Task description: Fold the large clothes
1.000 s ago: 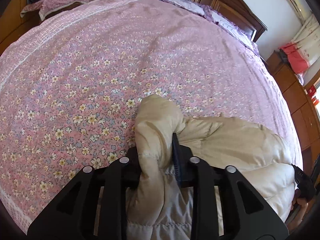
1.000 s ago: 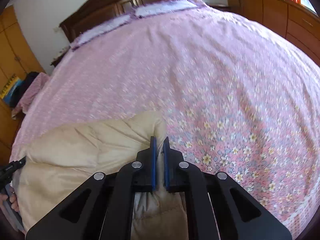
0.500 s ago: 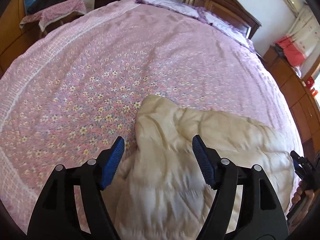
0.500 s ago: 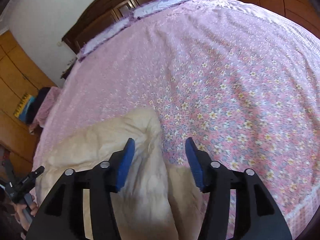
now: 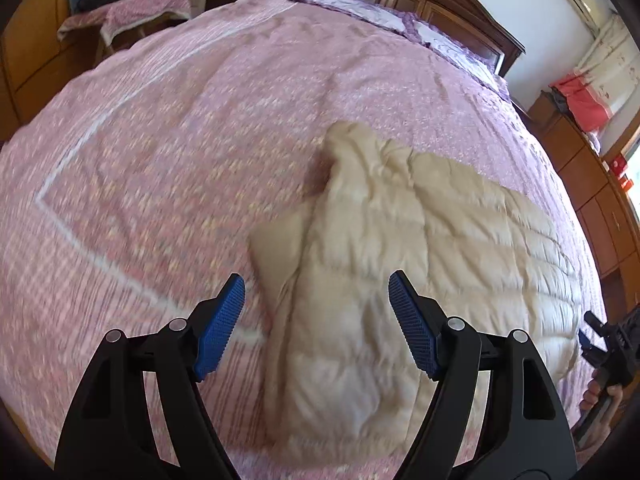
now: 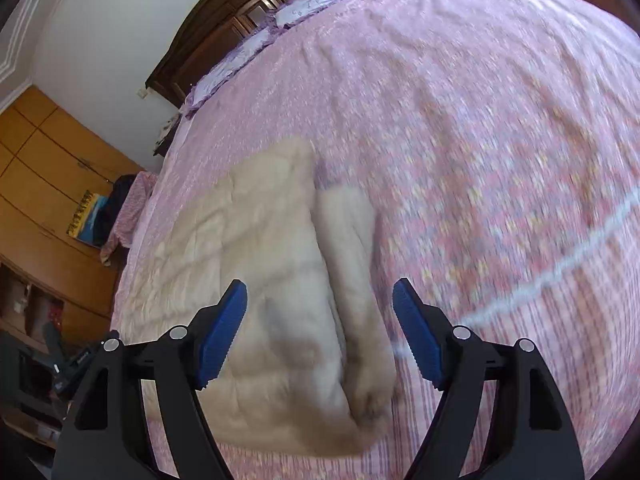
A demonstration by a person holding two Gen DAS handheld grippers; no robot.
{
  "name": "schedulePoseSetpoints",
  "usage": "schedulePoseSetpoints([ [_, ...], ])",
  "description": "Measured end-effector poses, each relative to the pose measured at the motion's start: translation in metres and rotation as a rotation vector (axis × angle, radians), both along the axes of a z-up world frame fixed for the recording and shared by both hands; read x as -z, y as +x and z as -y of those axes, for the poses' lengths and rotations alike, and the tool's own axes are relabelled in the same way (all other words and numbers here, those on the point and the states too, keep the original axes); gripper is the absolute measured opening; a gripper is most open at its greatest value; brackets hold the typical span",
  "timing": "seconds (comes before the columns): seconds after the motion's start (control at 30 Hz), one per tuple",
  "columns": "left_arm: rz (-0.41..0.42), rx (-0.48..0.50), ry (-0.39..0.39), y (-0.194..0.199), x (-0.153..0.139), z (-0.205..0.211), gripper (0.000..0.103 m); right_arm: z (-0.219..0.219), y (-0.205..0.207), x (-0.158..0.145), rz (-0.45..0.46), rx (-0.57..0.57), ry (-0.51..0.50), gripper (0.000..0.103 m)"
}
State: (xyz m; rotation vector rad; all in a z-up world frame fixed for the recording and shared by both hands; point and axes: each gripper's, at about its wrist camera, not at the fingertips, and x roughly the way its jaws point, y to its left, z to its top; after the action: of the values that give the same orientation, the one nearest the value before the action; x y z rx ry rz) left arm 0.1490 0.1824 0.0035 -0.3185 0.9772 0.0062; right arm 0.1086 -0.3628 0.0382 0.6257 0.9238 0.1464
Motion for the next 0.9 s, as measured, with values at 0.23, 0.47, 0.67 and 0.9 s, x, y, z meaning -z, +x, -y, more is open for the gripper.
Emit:
schedulePoseSetpoints([
  [0.23, -0.041, -0.031, -0.053, -0.018, 0.025, -0.008, 0.074, -0.004, -0.016, 0.021, -0.032, 0.010, 0.029, 0.078],
  [0.47, -0.048, -0.031, -0.178, -0.019, 0.043, -0.009, 0.075, -0.006, -0.016, 0.032, -0.045, 0.008, 0.086, 0.080],
  [0.67, -0.067, -0.010, -0.329, -0.014, 0.062, -0.004, 0.075, -0.007, 0.000, 0.037, -0.050, -0.025, 0.131, 0.082],
  [0.9, -0.053, 0.021, -0.414, -0.012, 0.055, 0.002, 0.031, -0.003, 0.013, 0.044, -0.035, -0.076, 0.275, 0.045],
])
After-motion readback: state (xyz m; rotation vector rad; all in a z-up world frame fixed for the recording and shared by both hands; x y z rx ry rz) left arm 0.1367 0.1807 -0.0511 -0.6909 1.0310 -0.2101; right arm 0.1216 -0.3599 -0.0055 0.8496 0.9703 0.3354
